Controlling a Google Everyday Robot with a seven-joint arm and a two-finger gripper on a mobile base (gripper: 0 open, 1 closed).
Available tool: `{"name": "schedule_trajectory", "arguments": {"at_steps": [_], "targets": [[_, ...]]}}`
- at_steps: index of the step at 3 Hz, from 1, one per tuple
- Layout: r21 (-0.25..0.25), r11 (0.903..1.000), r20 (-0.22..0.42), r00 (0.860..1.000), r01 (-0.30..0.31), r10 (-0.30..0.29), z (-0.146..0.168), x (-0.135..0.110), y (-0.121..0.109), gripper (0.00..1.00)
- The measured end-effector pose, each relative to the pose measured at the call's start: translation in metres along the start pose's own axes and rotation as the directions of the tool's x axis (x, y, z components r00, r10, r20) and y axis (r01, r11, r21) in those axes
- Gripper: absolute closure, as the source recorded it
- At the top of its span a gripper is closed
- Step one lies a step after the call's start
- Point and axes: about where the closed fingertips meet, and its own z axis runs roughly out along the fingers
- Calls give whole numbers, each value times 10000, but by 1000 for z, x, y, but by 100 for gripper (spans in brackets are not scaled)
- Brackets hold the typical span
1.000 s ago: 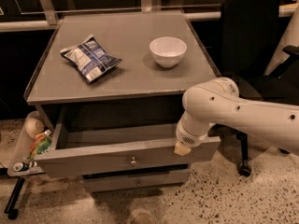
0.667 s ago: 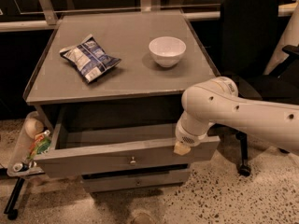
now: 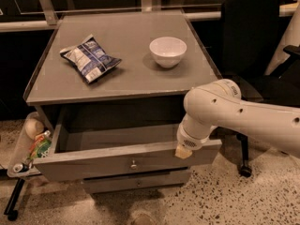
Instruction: Open top drawer
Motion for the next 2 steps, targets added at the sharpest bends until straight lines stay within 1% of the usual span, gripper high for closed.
{"name": "schedule_trajectory", "arguments": {"at_steps": [1,2], "targets": [[-112,9998,-106,9998,-140,139,-2,6,9,100],[-112,9998,-106,9998,-141,140,-2,6,9,100]]}}
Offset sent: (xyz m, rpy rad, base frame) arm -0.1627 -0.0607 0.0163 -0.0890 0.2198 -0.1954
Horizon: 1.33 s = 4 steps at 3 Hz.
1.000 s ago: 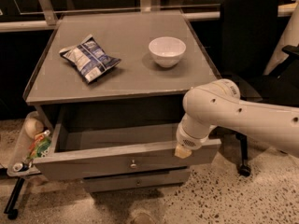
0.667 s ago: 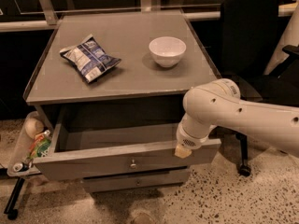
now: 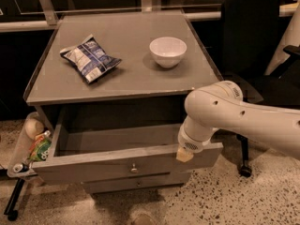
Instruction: Open top drawer
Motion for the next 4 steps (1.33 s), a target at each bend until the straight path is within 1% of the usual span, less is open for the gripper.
{"name": "schedule_trajectory", "arguments": {"at_steps": [1,4], "targets": [[-103,9998,-39,9998,-195,195,0,6,7,100],[-145,9993,-83,9993,-357,356,-4,10,12,100]]}}
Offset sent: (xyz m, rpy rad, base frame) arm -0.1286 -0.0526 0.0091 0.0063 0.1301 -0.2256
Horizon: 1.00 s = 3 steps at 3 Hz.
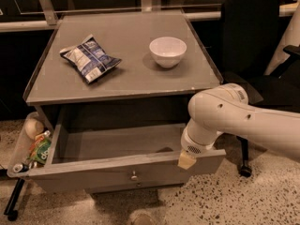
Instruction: Open top drawer
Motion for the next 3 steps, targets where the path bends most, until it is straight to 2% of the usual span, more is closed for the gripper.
{"name": "schedule_trajectory", "arguments": {"at_steps": [2,3], "targets": [[-297,9981,-212,9984,-537,531,-4,14,21,100],[-298,9981,-213,9984,-539,532,-5,14,21,100]]}}
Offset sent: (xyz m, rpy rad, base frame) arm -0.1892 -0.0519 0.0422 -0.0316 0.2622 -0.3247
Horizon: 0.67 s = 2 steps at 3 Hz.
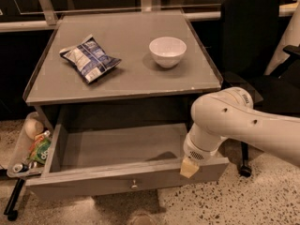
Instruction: Open top drawer
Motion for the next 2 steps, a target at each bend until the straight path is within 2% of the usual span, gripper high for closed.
{"name": "schedule_trajectory", "arguments": {"at_steps": [1,2], "targets": [[-97,9999,-28,9999,-136,136,-2,6,7,100],[-97,9999,-28,9999,-136,136,-2,6,7,81]]}}
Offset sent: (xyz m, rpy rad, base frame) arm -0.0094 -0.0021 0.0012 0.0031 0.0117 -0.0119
